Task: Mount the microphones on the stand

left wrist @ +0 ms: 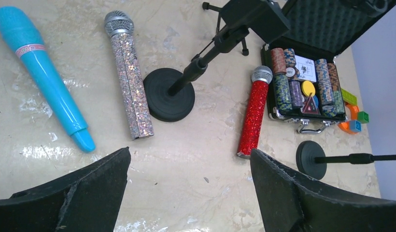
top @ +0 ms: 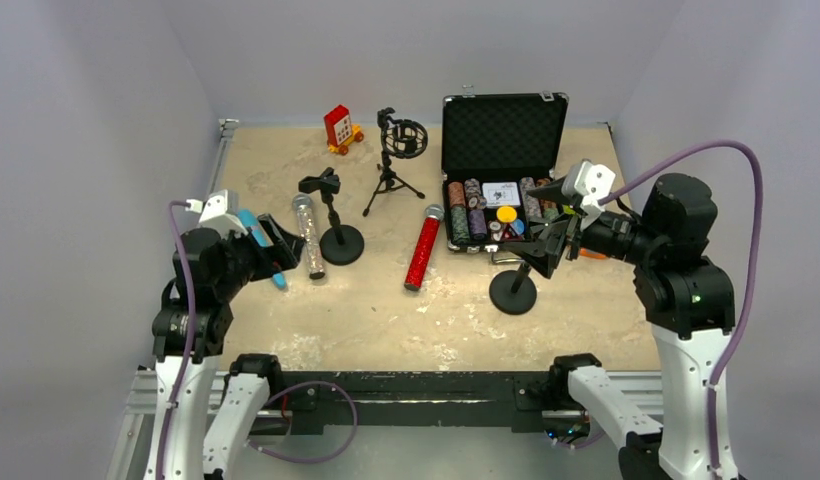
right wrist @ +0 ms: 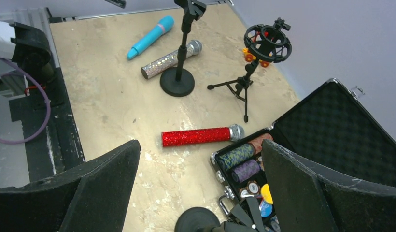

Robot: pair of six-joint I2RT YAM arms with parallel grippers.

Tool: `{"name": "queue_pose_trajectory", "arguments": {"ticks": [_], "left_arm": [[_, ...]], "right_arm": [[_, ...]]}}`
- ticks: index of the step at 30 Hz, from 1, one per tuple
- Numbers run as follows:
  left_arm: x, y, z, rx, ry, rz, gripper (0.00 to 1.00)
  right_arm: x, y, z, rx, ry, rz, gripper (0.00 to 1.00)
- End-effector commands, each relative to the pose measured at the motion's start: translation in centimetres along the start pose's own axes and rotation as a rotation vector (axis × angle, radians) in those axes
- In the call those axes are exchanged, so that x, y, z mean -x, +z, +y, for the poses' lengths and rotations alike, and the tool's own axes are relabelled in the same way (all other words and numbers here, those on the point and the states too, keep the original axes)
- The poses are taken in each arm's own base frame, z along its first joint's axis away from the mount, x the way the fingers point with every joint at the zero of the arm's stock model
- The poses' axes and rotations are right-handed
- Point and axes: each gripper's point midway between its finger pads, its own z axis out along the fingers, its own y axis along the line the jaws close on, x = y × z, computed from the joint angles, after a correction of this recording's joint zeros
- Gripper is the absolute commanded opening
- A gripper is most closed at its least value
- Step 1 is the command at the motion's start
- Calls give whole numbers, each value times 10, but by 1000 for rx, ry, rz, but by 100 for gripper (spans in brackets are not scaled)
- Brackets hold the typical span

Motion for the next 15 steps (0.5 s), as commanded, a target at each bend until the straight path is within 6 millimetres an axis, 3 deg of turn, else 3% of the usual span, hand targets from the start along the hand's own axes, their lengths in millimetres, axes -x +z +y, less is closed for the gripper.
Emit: {"name": "queue_pose_trajectory", "arguments": {"ticks": [1,6,15], "left_arm": [[13,16,3,33,-56,-29,98],[7,32,20,119,-51,24,99],[-20,73,53,237,-68,141,99]], "right_arm": [[6,7,4,82,-62,-29,99],[11,12,8,136,-55,-61,99],[10,19,11,189,-13,-86,99]]}}
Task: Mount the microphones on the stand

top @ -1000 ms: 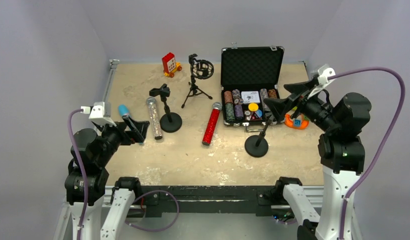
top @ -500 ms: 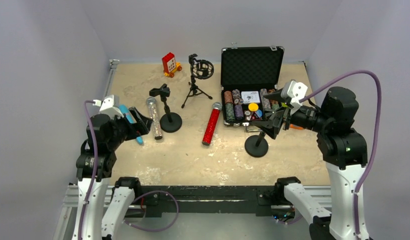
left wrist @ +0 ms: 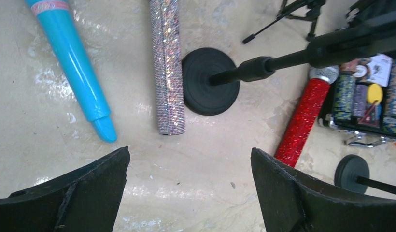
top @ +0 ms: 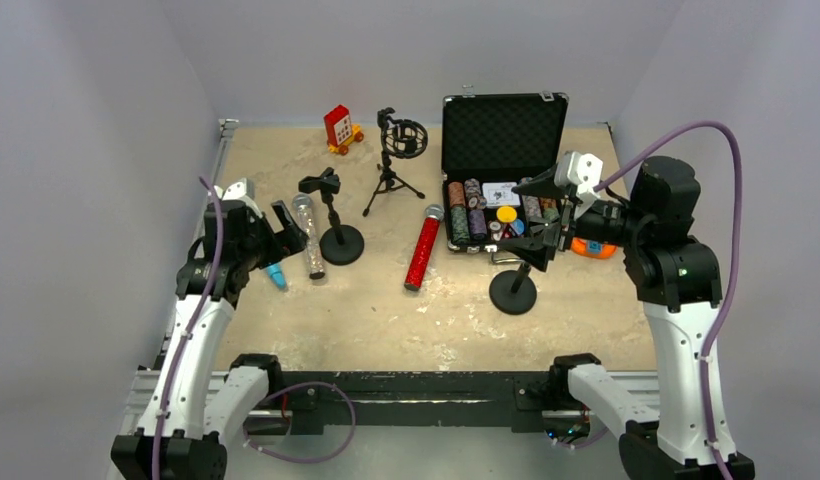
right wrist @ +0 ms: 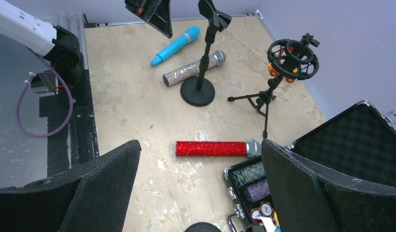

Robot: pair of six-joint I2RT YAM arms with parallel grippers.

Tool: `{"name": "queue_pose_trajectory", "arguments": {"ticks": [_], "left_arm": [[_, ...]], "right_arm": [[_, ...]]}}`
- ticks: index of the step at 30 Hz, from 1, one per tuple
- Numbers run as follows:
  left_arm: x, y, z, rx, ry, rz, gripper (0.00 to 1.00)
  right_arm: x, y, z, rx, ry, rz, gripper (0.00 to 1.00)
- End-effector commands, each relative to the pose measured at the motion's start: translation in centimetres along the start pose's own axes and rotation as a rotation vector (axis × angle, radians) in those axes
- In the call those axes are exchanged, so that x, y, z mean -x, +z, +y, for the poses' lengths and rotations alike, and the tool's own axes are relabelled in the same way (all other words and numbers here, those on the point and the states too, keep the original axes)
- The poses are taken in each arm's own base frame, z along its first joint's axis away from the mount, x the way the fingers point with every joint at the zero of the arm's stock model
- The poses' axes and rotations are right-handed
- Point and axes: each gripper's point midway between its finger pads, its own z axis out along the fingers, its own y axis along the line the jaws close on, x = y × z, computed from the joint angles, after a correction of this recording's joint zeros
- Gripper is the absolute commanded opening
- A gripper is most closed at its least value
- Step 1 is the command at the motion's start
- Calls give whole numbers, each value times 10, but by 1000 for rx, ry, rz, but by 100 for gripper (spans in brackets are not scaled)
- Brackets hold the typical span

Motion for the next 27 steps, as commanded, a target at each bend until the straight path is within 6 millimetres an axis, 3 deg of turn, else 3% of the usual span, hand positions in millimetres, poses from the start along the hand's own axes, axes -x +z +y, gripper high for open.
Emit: {"name": "queue_pose_trajectory", "arguments": {"ticks": [1,20,27], "left_arm": [[2,20,11,46,-17,-15,99],[7,118,18,112,-108,133,98],[12,154,34,188,-132,200,90]], "right_arm": [[7,3,5,42,-14,-41,99],[1,8,7,76,24,-47,99],[0,8,6,73,26,-46,99]]}}
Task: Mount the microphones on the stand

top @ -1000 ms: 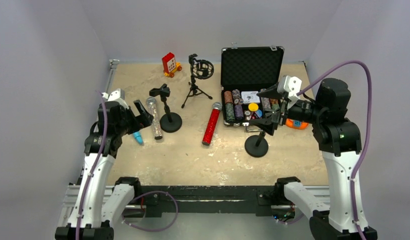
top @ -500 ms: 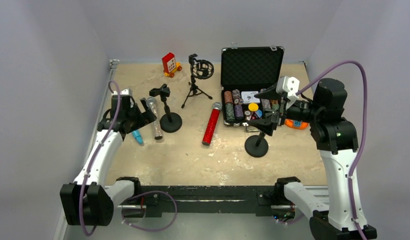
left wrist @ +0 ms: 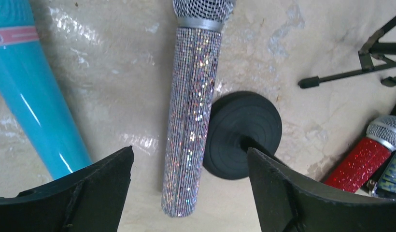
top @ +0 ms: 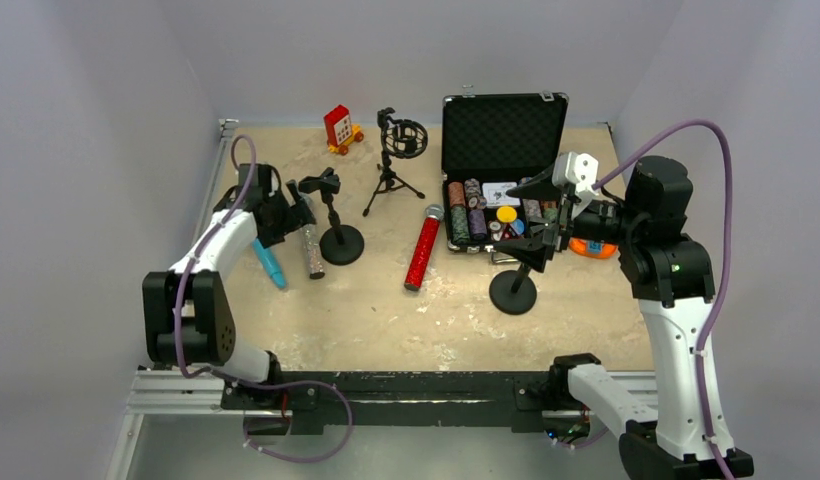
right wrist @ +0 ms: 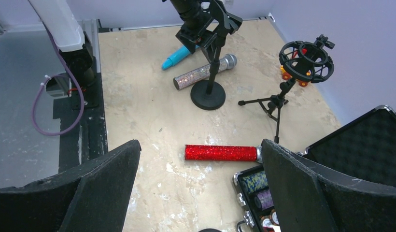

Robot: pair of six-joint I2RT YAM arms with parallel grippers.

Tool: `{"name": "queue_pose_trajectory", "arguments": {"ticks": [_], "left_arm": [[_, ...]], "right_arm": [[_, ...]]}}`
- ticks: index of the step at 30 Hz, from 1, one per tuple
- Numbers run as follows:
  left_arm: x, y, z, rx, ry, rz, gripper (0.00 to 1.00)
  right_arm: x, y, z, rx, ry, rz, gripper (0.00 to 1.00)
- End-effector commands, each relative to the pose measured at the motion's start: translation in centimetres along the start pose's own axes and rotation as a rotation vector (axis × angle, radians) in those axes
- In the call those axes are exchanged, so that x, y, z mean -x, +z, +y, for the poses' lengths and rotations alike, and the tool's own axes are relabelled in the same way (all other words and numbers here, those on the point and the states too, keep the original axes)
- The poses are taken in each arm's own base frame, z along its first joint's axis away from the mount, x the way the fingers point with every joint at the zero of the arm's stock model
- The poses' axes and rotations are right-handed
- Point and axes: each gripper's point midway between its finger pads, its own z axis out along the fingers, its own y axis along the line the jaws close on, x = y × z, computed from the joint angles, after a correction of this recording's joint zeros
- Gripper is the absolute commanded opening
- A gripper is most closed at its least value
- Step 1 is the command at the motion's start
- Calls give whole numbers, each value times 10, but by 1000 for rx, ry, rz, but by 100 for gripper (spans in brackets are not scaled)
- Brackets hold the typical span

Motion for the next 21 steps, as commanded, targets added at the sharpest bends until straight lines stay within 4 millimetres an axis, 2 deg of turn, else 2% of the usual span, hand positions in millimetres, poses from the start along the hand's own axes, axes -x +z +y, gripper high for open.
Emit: {"name": "queue_pose_trajectory", "arguments": {"ticks": [1,8,12,17,18,21], "left_arm": [[28,13,-6,15,-28,-36,89],[26,43,0,73,-12,58,79],[24,53,3,97,0,98,75],[16,65,4,107,10,163,65],[15,66,4,107,11,173,61],[14,67,5,110,15,182,58]], "right_arm": [[5,2,2,25,-7,-22,99],[7,2,2,21,-6,-23,99],[7,2,2,24,3,-23,99],[7,3,1,25,4,-25,99],[8,3,1,25,4,-25,99],[8,2,1,23,2,-24,99]]}}
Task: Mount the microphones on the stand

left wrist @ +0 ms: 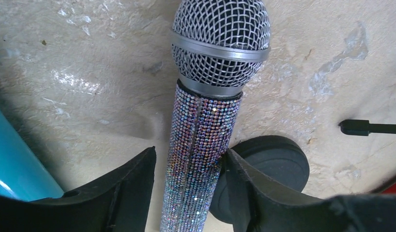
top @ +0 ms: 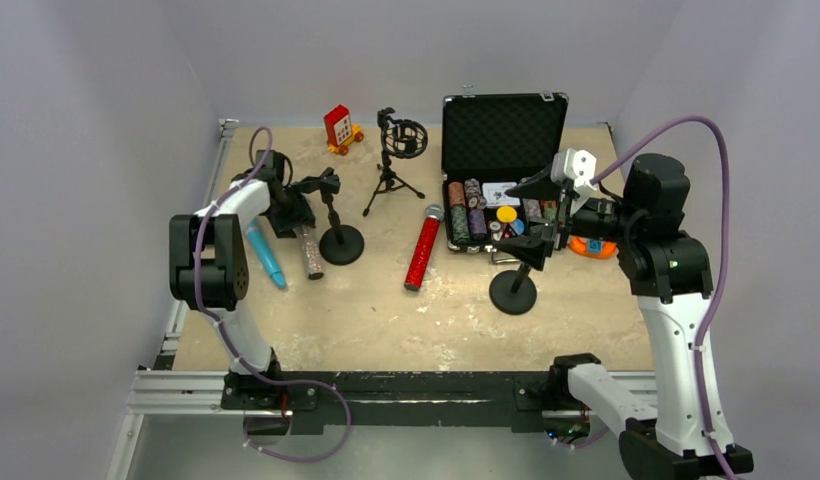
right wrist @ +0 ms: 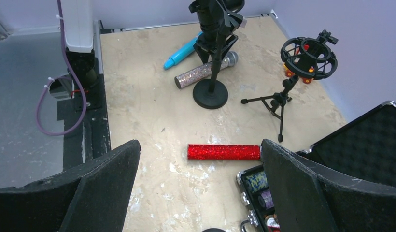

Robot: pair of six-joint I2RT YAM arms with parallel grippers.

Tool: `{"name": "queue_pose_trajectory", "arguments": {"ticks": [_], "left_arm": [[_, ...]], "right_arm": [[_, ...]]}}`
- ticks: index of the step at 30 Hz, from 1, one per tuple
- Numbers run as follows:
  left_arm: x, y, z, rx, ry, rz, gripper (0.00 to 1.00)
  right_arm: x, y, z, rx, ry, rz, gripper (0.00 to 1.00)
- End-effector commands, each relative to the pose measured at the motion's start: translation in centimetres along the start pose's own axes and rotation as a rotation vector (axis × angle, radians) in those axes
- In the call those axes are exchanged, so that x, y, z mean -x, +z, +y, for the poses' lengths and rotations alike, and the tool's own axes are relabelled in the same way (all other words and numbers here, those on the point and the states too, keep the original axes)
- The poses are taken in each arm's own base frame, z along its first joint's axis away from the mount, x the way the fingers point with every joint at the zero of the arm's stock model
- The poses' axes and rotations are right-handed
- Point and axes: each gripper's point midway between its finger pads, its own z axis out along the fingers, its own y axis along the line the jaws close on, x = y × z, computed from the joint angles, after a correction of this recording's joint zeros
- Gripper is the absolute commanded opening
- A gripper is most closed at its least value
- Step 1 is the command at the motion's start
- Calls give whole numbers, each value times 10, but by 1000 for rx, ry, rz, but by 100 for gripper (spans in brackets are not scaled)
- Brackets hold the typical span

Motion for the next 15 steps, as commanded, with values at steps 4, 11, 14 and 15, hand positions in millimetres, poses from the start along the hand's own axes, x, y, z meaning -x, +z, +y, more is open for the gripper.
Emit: {"name": "queue_pose_trajectory", "arguments": {"ticks": [4,11,14,15], "left_arm": [[3,-2,-4,-4,23,48,46],[-7,-1,-3,1,23,84,42],[-12,-3,-1,4,26,103,44],[-14,-3,-1,3,27,109,47]], "right_arm": [[11,0,5,23,-27,-31,99],[14,-3,9,20,-44,-35,99],[15,-4,12,22,-53,-38,99],[15,-5,13,23,-57,-39,99]]}}
